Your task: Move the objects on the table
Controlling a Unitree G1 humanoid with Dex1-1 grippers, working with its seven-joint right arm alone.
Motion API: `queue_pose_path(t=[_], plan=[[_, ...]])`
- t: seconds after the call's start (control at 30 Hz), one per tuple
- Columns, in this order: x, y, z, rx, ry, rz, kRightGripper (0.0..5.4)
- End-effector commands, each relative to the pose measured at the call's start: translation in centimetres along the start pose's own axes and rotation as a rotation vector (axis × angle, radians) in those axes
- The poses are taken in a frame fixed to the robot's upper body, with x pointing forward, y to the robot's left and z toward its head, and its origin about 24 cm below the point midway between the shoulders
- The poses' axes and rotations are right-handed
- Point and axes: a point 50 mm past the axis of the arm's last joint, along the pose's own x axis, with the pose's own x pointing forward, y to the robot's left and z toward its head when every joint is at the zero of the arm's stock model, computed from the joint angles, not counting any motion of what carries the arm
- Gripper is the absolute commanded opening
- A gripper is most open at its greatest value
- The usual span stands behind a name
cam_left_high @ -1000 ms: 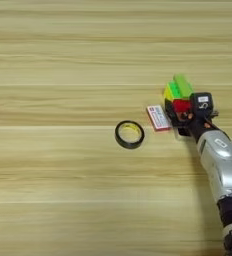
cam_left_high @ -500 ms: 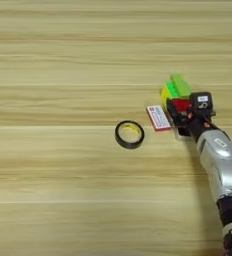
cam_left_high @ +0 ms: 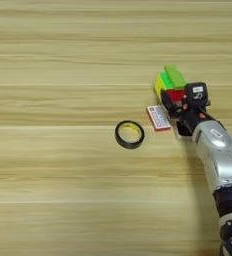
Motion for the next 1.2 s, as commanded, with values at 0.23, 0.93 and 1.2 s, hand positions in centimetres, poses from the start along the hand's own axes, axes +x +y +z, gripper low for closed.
queue_pose_path(t=[0.23, 0.93, 1.2], plan=[[2.6, 3.8, 4.7, -0.066, -0.155, 0.146, 3.31], [2.6, 12.0, 3.4, -0.087, -0.117, 0.431, 3.31], [2.6, 13.3, 2.8, -0.071, -0.103, 0.469, 3.31]])
